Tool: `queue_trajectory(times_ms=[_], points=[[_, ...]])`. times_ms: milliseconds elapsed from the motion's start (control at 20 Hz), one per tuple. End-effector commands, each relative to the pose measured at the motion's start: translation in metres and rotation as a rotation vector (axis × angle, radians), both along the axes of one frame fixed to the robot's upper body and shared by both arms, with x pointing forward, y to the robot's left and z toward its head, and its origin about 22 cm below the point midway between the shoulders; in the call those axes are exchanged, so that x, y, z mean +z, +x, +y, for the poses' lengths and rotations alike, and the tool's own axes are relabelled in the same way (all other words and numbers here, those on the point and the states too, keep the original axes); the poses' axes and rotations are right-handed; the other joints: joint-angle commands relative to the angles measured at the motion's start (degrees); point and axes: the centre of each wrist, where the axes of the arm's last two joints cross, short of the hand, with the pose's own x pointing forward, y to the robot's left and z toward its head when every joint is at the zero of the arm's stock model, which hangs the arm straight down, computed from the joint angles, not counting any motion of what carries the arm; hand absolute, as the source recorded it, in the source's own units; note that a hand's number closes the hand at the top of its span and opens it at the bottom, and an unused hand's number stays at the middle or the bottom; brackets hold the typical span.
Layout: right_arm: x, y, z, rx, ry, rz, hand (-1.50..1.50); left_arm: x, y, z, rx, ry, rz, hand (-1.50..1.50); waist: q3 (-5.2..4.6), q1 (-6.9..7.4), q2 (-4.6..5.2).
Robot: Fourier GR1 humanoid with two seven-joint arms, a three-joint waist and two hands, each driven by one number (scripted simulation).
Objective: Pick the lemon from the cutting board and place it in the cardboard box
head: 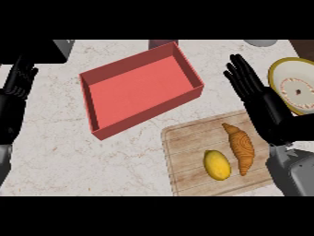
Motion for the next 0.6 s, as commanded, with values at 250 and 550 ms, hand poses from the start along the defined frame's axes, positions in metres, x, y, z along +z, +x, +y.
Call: queue_trajectory(times_ms=[250, 550], points=[[-0.087, -0.072, 0.003, -0.341, -0.219, 0.265, -1.5, -0.028, -0.009, -0.047, -0.247, 0.005, 0.163, 0.0, -0.16, -3.5, 1.12], [-0.101, -0.086, -0.06, -0.38, -0.92, -0.016, -1.5, -0.044, -0.02, -0.057, -0.271, -0.026, 0.221, 0.0, -0.62, -4.52, 0.59]])
